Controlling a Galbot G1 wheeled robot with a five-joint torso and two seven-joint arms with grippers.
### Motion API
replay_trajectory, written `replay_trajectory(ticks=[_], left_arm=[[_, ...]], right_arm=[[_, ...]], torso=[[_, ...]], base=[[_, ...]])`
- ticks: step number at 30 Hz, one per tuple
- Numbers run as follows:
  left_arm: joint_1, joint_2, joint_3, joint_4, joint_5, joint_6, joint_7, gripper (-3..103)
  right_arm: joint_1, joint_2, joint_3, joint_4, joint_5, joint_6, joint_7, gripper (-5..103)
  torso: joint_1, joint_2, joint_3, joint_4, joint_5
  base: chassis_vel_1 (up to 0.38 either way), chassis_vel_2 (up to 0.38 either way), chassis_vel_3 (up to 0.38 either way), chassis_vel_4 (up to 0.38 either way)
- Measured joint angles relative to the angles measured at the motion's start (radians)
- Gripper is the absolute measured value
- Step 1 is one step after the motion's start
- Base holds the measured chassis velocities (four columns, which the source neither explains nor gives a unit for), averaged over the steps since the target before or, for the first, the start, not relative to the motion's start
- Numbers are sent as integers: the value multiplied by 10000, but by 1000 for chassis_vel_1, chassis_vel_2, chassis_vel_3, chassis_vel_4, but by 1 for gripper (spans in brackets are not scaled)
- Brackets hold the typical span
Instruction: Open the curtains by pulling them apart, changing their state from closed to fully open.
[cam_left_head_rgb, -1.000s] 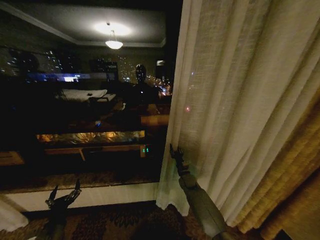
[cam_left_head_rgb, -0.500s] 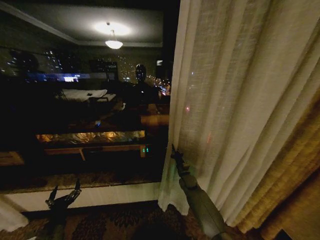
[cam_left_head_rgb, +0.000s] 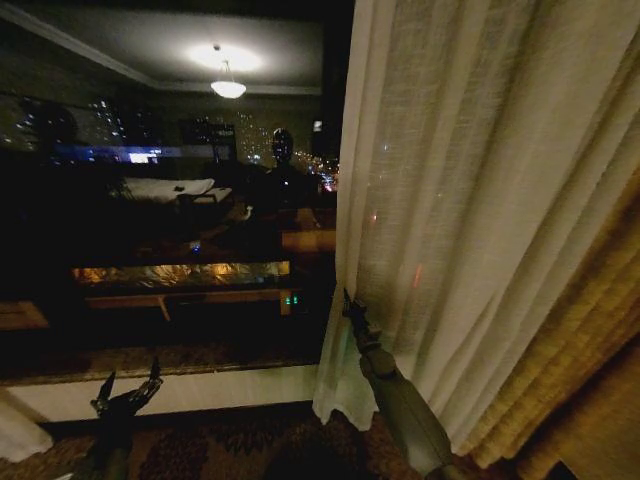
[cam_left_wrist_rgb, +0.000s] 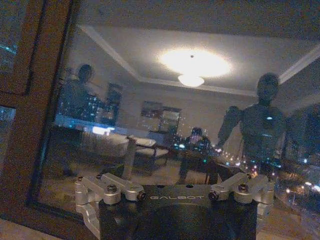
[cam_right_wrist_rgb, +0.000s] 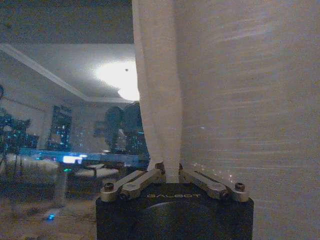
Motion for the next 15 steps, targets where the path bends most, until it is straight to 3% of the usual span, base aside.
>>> replay_trajectory(ticks=[8,15], left_arm=[[0,-1,2,0,0,0,0,100],[0,0,2,0,0,0,0,100]], right_arm=[[6,-32,55,-22,52,70,-77,0],[-44,-90,93,-27,151,242,-128,0]], torso=[[0,1,-1,0,1],[1,1,0,-2,-1]], base=[[-276,-248,272,263],[-335,-341,318,336]])
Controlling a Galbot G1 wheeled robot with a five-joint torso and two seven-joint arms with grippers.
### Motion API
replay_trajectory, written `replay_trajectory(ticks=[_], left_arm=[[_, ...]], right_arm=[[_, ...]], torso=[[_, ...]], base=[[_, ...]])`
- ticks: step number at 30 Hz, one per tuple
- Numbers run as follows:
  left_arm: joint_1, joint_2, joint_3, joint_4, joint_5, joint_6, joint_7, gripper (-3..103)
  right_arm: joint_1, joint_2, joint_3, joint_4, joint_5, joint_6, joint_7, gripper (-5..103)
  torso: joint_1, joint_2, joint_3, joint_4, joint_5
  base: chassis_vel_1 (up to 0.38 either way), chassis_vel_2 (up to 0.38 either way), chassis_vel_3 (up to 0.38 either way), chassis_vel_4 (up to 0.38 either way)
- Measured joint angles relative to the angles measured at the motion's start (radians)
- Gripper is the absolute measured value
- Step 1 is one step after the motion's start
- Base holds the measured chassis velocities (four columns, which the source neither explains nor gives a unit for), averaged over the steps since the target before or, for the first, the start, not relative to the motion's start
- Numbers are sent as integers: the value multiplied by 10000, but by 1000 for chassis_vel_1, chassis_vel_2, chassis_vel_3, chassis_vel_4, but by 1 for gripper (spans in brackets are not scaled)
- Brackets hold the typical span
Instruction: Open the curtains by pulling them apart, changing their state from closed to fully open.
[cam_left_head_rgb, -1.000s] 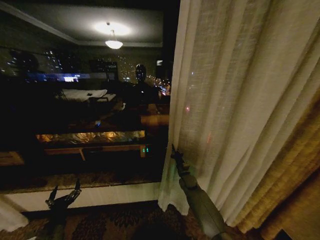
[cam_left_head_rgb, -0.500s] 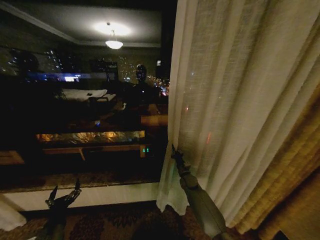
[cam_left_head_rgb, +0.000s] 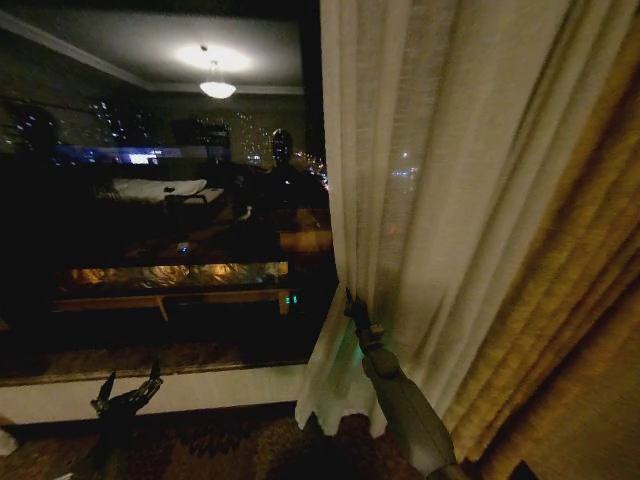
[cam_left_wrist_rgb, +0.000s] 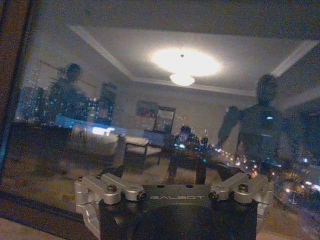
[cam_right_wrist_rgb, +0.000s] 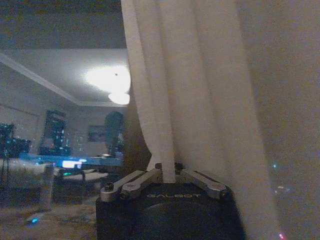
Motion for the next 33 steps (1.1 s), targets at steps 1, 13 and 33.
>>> replay_trajectory(ticks=[1,13,33], left_arm=[[0,0,1,0,0,0,0,100],[0,-2,-1,-1,0,0,5,100],[0,0,-2,-1,0,0,-1,100]], right_arm=[[-15,-5,1,2,17,24,-41,0],[-100,-77,-7,33,-274,230,-369,0],[745,-849,1357,-1656,-453,-635,1065,0]], torso=[[1,0,1,-1,0],[-1,0,0,0,2],[-1,0,0,1,0]], base=[[-350,-335,359,379],[-176,-170,182,168],[9,9,-11,-11]])
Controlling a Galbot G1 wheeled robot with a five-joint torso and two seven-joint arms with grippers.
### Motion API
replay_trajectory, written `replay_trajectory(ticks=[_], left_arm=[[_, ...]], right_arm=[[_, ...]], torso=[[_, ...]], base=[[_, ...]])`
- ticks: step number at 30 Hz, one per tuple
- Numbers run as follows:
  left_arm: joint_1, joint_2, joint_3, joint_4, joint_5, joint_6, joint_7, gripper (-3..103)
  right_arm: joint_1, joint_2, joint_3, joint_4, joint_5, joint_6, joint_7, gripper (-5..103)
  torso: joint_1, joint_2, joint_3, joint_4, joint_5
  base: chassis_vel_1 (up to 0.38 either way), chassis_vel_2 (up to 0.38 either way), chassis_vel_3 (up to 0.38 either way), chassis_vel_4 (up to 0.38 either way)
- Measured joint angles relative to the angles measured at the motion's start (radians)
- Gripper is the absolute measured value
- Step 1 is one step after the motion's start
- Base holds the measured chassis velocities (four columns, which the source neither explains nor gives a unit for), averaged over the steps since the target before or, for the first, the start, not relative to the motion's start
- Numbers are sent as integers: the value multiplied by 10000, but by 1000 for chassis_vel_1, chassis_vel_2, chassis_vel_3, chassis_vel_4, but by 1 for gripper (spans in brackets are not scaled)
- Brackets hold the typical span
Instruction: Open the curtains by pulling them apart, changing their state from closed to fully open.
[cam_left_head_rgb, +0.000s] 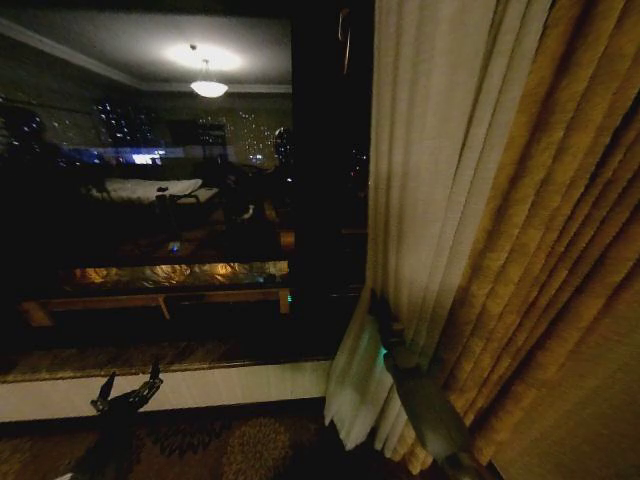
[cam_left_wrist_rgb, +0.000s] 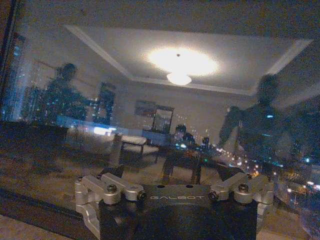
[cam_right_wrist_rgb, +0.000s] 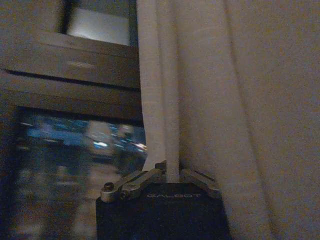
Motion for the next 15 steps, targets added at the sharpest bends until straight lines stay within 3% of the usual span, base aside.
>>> replay_trajectory(ticks=[5,15], left_arm=[[0,-1,2,0,0,0,0,100],[0,-1,2,0,0,0,0,100]], right_arm=[[427,-258,767,-744,-496,-183,373,0],[499,-382,1056,-936,-1054,-308,908,0]], torso=[[0,0,0,-1,3],[0,0,0,-1,3]], base=[[0,0,0,0],[0,0,0,0]])
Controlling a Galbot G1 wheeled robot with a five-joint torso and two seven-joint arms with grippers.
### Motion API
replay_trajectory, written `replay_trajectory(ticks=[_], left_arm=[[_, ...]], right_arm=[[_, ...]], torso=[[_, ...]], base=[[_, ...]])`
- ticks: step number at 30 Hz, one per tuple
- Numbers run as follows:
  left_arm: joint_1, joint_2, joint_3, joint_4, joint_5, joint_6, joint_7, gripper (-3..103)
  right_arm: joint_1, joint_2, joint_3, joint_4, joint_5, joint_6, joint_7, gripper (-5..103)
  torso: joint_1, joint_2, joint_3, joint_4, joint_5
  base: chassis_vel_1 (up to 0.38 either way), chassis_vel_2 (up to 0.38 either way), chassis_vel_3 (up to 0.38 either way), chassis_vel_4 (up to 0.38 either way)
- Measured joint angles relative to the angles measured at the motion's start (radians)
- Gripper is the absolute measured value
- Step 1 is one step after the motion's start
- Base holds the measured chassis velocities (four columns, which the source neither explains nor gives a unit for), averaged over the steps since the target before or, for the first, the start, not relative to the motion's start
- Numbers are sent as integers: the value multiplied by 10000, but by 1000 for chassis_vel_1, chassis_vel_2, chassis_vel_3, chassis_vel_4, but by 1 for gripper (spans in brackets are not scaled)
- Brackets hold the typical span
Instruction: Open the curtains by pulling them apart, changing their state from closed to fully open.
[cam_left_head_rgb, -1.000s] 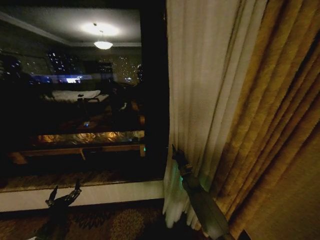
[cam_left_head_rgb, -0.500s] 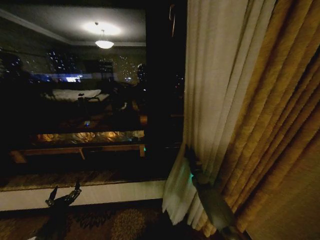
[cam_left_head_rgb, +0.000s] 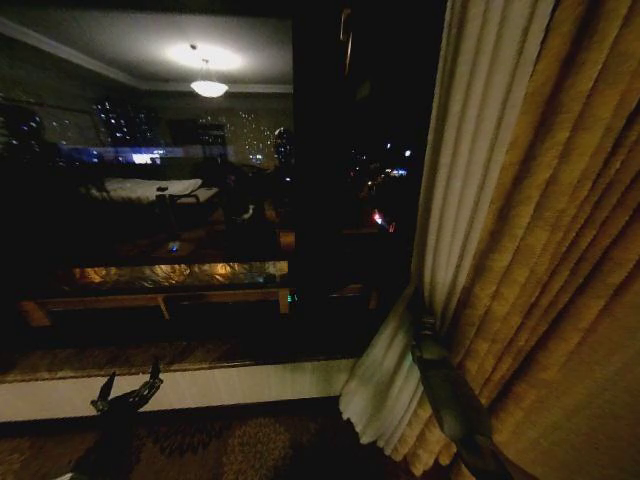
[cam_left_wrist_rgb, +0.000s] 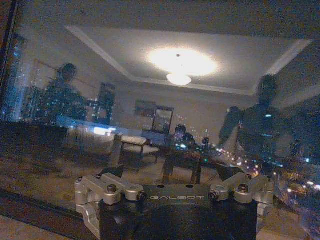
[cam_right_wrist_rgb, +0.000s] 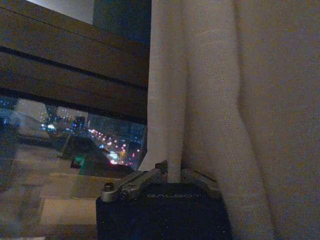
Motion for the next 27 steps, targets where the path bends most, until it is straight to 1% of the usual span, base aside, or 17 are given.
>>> replay_trajectory(ticks=[3,4,5,7,8,9,12,13,14,16,17,18,21,22,23,24,27], left_arm=[[0,0,-1,0,0,0,0,100],[0,0,0,0,0,0,0,100],[-1,0,-1,0,0,0,0,100],[-1,0,-1,0,0,0,1,100],[-1,0,-1,0,0,0,1,100],[-1,0,-1,0,0,-1,0,100],[-1,0,-2,0,0,0,1,100],[0,0,-2,0,0,-1,1,100],[0,0,-2,0,0,-1,1,100],[-1,0,-3,0,0,-1,1,100],[-1,0,-3,0,0,-1,1,100],[-1,0,-2,0,0,0,2,100],[0,0,-3,0,0,0,1,100],[0,0,-3,0,0,0,1,100],[-1,0,-2,0,0,-1,1,100],[-1,0,-2,0,0,-1,1,100],[0,0,-2,0,-1,-1,1,100]], right_arm=[[-186,23,-185,355,176,-69,-2,0],[-276,27,-293,544,328,-106,-10,0],[-449,5,-527,911,692,-225,-88,0],[-879,-68,-1014,1860,1435,-637,-223,10],[-879,-68,-1014,1860,1435,-637,-223,10],[-1048,-99,-1186,2212,1691,-789,-279,10],[-1670,-184,-1716,3372,2471,-1149,-446,27],[-1899,-243,-1866,3793,2585,-1302,-445,32],[-1899,-243,-1866,3793,2585,-1302,-445,32],[-2372,-397,-2063,4498,2583,-1429,-441,42],[-2372,-397,-2063,4498,2583,-1429,-441,42],[-2623,-481,-2113,4867,2545,-1460,-459,42],[-3141,-694,-2103,5668,2535,-1641,-521,59],[-3141,-694,-2103,5668,2535,-1641,-521,59],[-3235,-737,-2072,5789,2541,-1671,-531,65],[-3304,-770,-2042,5867,2543,-1685,-553,65],[-3520,-851,-1932,6014,2544,-1658,-766,81]], torso=[[0,0,1,-1,0],[1,0,1,-1,1],[2,-1,2,0,1],[3,-1,3,-1,4],[3,-1,3,-1,4],[3,-1,2,0,-1],[1,0,2,0,3],[1,-1,0,1,-3],[1,-1,0,1,-3],[2,-1,1,0,0],[2,-1,1,0,0],[2,-1,0,0,0],[1,0,0,-1,-1],[1,0,0,-1,-1],[1,0,0,-1,-1],[1,0,0,-1,-2],[1,0,0,-1,-1]], base=[[0,0,0,0],[0,0,0,0],[0,0,0,0],[0,0,0,0],[0,0,0,0],[0,0,0,0],[0,0,0,0],[0,0,0,0],[0,0,0,0],[0,0,0,0],[0,0,0,0],[0,0,0,0],[0,0,0,0],[0,0,0,0],[0,0,0,0],[0,0,0,0],[0,0,0,0]])
